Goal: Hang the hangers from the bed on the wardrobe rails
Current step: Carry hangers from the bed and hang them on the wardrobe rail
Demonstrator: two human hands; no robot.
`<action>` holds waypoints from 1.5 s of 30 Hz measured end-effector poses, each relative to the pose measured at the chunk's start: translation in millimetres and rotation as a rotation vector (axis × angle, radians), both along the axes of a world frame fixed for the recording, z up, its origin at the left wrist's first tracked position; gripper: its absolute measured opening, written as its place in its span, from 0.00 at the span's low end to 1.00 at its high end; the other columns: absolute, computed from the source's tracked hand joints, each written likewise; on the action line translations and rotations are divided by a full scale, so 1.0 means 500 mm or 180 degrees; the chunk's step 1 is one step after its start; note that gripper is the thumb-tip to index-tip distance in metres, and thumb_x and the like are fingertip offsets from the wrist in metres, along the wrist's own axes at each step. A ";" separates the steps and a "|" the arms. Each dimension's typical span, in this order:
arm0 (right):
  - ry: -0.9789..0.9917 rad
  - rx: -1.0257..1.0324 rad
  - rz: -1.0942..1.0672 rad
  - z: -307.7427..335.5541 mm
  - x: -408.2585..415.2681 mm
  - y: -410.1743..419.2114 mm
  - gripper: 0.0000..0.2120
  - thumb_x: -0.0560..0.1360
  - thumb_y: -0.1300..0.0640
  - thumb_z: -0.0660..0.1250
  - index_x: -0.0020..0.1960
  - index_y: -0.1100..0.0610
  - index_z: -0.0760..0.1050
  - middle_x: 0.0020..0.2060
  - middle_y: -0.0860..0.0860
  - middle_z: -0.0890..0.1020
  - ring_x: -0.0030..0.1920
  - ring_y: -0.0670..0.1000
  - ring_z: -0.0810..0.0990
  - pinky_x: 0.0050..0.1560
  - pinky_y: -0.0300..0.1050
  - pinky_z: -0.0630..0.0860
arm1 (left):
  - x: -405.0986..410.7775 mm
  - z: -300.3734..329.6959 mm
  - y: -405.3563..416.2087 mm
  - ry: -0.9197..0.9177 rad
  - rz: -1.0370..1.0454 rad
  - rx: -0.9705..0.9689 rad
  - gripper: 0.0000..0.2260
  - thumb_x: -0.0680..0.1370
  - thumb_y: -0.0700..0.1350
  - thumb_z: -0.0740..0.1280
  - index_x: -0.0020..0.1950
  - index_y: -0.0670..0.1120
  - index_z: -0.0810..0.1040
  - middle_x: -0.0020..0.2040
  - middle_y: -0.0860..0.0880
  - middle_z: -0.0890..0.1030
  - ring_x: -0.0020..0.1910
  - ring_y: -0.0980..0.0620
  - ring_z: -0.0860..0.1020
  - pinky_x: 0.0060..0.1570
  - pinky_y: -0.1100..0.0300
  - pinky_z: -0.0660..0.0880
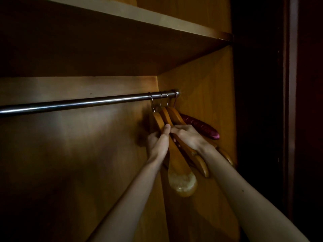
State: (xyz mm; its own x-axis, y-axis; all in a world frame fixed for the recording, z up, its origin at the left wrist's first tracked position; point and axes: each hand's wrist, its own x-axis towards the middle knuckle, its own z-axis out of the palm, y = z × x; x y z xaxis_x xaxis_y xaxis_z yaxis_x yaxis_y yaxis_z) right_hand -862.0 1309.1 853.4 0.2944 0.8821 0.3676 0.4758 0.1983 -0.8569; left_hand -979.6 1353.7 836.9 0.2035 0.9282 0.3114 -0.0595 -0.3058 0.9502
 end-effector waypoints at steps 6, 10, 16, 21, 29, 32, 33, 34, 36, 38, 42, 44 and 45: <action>-0.0059 0.0261 -0.0186 -0.073 -0.017 -0.093 0.12 0.78 0.40 0.64 0.55 0.43 0.82 0.50 0.42 0.84 0.51 0.44 0.83 0.55 0.46 0.80 | -0.024 -0.085 -0.064 -0.0203 -0.0032 0.0478 0.14 0.78 0.59 0.68 0.51 0.49 0.84 0.45 0.52 0.86 0.45 0.54 0.84 0.45 0.58 0.80; -0.0248 0.0761 -0.0639 -0.152 -0.040 -0.193 0.09 0.80 0.46 0.65 0.54 0.46 0.81 0.43 0.41 0.84 0.42 0.38 0.82 0.42 0.35 0.79 | -0.052 -0.182 -0.101 -0.0725 0.0251 0.0002 0.14 0.78 0.60 0.66 0.46 0.50 0.79 0.43 0.49 0.83 0.43 0.50 0.81 0.45 0.54 0.79; -0.0235 0.0335 -0.0687 -0.389 -0.027 -0.318 0.08 0.81 0.54 0.66 0.57 0.52 0.82 0.47 0.41 0.83 0.45 0.38 0.81 0.41 0.26 0.74 | -0.067 -0.419 -0.196 -0.0032 -0.0178 -0.0890 0.08 0.83 0.41 0.63 0.44 0.42 0.71 0.35 0.49 0.69 0.27 0.57 0.69 0.26 0.67 0.67; -0.0159 -0.0982 -0.0635 -0.636 -0.001 -0.413 0.08 0.80 0.58 0.66 0.54 0.56 0.83 0.45 0.43 0.84 0.41 0.34 0.80 0.41 0.27 0.73 | -0.022 -0.717 -0.279 0.2042 -0.1425 -0.1411 0.11 0.80 0.46 0.67 0.40 0.42 0.76 0.32 0.45 0.73 0.24 0.53 0.66 0.27 0.60 0.65; 0.1184 -0.2875 -0.1980 -1.029 -0.011 -0.732 0.10 0.76 0.55 0.66 0.45 0.59 0.83 0.38 0.56 0.86 0.39 0.55 0.85 0.48 0.54 0.82 | 0.044 -1.072 -0.510 0.3637 -0.2614 -0.1733 0.09 0.79 0.41 0.67 0.39 0.42 0.79 0.30 0.48 0.77 0.22 0.56 0.70 0.26 0.61 0.66; 0.1967 -0.3356 -0.2652 -1.139 -0.074 -0.901 0.09 0.73 0.55 0.66 0.46 0.52 0.85 0.41 0.54 0.87 0.43 0.57 0.86 0.50 0.55 0.83 | 0.066 -1.156 -0.621 0.4283 -0.3242 -0.1655 0.10 0.79 0.42 0.67 0.39 0.41 0.79 0.31 0.46 0.78 0.24 0.54 0.71 0.24 0.63 0.67; 0.2239 -0.3460 -0.2870 -1.170 -0.102 -0.958 0.09 0.72 0.55 0.65 0.46 0.52 0.85 0.41 0.55 0.87 0.44 0.58 0.86 0.50 0.55 0.83 | 0.072 -1.179 -0.662 0.4444 -0.3477 -0.1599 0.10 0.80 0.42 0.67 0.39 0.42 0.79 0.31 0.47 0.78 0.24 0.54 0.71 0.23 0.64 0.67; 0.2521 -0.3566 -0.3086 -1.196 -0.135 -1.014 0.10 0.72 0.55 0.64 0.45 0.53 0.84 0.41 0.56 0.87 0.44 0.59 0.86 0.49 0.57 0.83 | 0.078 -1.198 -0.705 0.4589 -0.3713 -0.1512 0.10 0.80 0.42 0.67 0.39 0.42 0.79 0.31 0.47 0.79 0.25 0.55 0.71 0.23 0.64 0.67; 0.3019 -0.3701 -0.3522 -1.263 -0.212 -1.124 0.14 0.70 0.52 0.61 0.44 0.56 0.84 0.40 0.57 0.86 0.42 0.61 0.85 0.47 0.59 0.84 | 0.093 -1.227 -0.794 0.4837 -0.4128 -0.1264 0.11 0.79 0.42 0.67 0.36 0.44 0.78 0.31 0.48 0.80 0.25 0.54 0.72 0.24 0.64 0.68; 0.3462 -0.3734 -0.3894 -1.292 -0.285 -1.209 0.15 0.71 0.51 0.61 0.44 0.59 0.84 0.39 0.58 0.86 0.41 0.60 0.85 0.46 0.58 0.84 | 0.117 -1.242 -0.888 0.5043 -0.4496 -0.1011 0.12 0.78 0.43 0.68 0.33 0.45 0.78 0.31 0.48 0.80 0.26 0.52 0.73 0.28 0.62 0.69; 0.4356 -0.3467 -0.4412 -1.311 -0.396 -1.332 0.11 0.77 0.58 0.65 0.49 0.63 0.84 0.39 0.57 0.86 0.34 0.54 0.82 0.39 0.48 0.82 | 0.178 -1.253 -1.082 0.5189 -0.5046 -0.0471 0.12 0.77 0.45 0.68 0.33 0.46 0.79 0.28 0.49 0.80 0.25 0.53 0.74 0.30 0.62 0.71; 0.4775 -0.3315 -0.4591 -1.329 -0.443 -1.388 0.11 0.78 0.59 0.65 0.51 0.63 0.83 0.39 0.56 0.85 0.33 0.52 0.81 0.35 0.44 0.79 | 0.210 -1.254 -1.176 0.5197 -0.5266 -0.0310 0.11 0.77 0.44 0.68 0.35 0.45 0.80 0.29 0.50 0.81 0.26 0.53 0.74 0.29 0.63 0.71; 0.4966 -0.3244 -0.4688 -1.339 -0.462 -1.415 0.11 0.79 0.59 0.65 0.52 0.63 0.83 0.38 0.56 0.84 0.33 0.52 0.80 0.34 0.43 0.78 | 0.226 -1.256 -1.222 0.5210 -0.5371 -0.0229 0.10 0.77 0.44 0.68 0.36 0.45 0.80 0.30 0.49 0.81 0.27 0.53 0.75 0.29 0.62 0.71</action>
State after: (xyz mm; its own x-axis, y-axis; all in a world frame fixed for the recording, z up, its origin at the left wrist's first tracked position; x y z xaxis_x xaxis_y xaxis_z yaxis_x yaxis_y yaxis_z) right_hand -1093.2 601.6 184.1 0.1686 -0.3984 -0.9016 -0.9855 -0.0855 -0.1465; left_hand -866.6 742.7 209.0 0.4619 -0.2567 -0.8490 0.4024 -0.7924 0.4585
